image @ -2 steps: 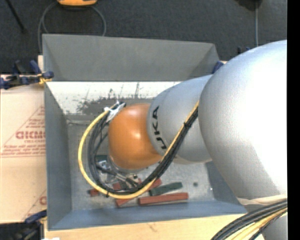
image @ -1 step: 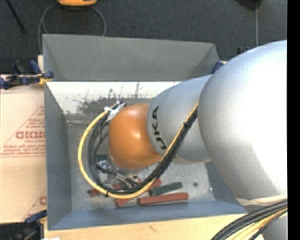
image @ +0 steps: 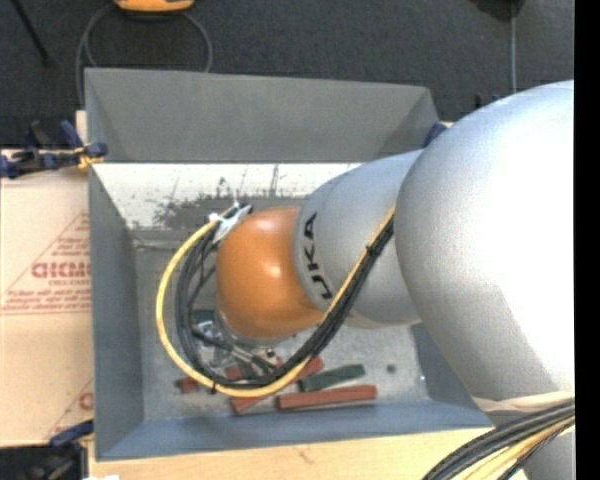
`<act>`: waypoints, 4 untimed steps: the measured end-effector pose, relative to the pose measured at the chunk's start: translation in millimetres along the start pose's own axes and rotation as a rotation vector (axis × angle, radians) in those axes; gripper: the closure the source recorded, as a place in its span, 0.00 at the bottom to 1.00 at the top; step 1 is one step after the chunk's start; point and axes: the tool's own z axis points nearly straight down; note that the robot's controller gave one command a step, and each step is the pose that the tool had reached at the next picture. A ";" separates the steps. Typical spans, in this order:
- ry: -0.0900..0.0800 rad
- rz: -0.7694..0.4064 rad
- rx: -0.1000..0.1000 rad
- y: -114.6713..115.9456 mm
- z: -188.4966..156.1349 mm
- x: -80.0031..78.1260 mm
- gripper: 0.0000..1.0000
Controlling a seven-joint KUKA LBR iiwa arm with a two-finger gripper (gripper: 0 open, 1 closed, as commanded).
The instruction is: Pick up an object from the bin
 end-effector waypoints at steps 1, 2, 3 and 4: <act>0.000 0.000 0.000 0.0 0.0 0.0 1.00; 0.008 -0.457 0.000 -30.6 -39.8 5.5 1.00; 0.009 -0.455 -0.001 -30.2 -39.8 5.6 0.00; 0.009 -0.454 -0.001 -30.1 -39.8 5.6 0.00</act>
Offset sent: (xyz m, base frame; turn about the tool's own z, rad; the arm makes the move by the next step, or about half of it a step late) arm 0.0007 -0.0309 0.0394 -0.4609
